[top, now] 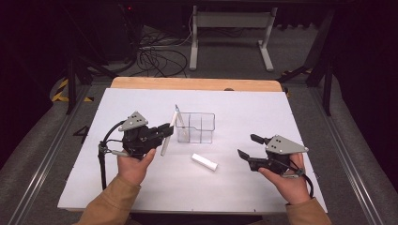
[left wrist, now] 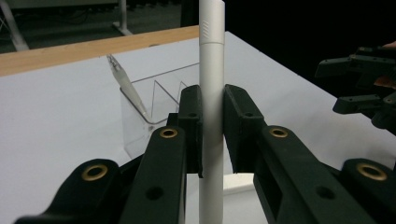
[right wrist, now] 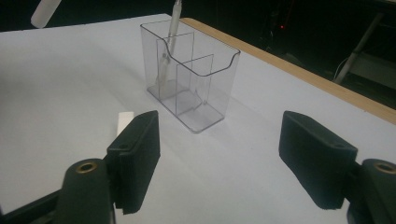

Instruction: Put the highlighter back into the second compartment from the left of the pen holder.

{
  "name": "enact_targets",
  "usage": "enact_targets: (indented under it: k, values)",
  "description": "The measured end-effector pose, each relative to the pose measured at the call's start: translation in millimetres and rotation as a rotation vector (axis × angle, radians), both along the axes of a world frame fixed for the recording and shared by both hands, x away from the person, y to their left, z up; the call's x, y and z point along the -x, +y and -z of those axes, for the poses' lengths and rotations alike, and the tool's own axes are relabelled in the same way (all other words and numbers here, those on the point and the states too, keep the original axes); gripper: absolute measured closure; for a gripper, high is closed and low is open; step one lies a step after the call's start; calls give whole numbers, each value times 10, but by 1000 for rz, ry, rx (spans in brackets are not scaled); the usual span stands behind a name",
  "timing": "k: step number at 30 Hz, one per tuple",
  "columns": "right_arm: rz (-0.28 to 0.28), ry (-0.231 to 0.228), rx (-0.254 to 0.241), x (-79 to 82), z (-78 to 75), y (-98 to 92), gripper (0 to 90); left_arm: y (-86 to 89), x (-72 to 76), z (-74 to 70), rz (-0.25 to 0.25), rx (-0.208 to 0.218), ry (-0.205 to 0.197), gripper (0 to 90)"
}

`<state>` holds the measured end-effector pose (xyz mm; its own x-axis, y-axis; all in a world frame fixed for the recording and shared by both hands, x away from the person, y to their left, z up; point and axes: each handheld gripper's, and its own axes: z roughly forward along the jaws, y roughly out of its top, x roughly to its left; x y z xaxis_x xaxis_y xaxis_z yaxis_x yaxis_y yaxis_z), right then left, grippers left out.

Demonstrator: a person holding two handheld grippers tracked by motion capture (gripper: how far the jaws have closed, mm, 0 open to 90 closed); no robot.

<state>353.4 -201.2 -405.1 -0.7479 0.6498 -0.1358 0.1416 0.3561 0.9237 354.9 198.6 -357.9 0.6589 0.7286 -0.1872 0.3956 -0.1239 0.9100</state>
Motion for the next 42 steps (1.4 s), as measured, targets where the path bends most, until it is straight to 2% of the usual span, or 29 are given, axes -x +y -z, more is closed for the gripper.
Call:
enact_targets:
  k: [11,23,27,34,42]
  values:
    - [-1,5,7,-7,18,8,299,-85,-43,-38,4,-16,-35,785]
    - [-7,6,11,-5,25,23,299,-218,-207,-122,7,-29,-59,785]
    - [-7,6,11,-5,26,24,299,-266,-284,-151,15,-13,-46,784]
    - [-8,7,11,-4,26,23,299,-372,-387,-217,18,-22,-61,785]
    - [-10,5,10,-4,23,15,299,-457,-502,-255,14,-15,-56,784]
